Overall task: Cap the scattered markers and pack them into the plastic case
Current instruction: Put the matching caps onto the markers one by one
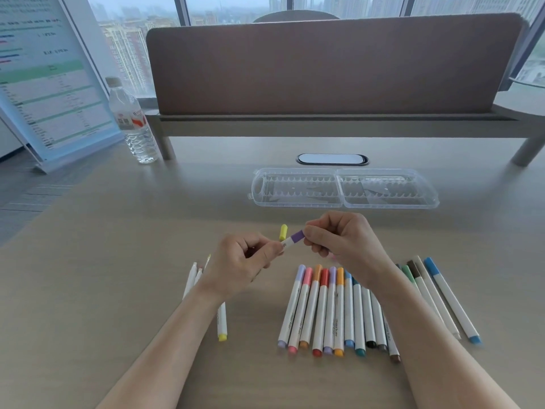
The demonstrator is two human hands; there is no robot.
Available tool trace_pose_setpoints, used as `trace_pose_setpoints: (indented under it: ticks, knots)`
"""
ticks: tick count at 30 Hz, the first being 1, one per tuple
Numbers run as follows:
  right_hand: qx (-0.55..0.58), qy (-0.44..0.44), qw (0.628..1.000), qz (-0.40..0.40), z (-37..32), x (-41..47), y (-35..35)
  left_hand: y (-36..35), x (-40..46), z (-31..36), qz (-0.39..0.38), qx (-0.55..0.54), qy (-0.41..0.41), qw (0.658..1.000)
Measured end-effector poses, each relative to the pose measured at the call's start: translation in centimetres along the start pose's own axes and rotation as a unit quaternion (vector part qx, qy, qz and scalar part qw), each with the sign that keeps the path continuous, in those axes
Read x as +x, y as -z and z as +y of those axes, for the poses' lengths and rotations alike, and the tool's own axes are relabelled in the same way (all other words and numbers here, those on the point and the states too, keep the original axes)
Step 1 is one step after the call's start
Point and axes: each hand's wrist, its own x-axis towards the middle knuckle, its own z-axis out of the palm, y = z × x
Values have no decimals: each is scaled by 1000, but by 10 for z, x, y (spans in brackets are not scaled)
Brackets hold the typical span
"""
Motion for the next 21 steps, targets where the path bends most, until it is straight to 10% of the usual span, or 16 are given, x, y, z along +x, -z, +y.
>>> trace_pose_setpoints:
  ticks: [9, 14, 21]
  knots:
    - [-62, -22, 996, 60, 7, 4, 13, 6, -4, 12, -52, 197, 191, 960]
    - [-72, -28, 995, 65, 13, 2, 18, -10, -13, 16, -48, 383, 148, 910]
    - [-193, -13, 981, 27, 20, 1, 17, 15, -17, 16, 47, 358, 161, 919]
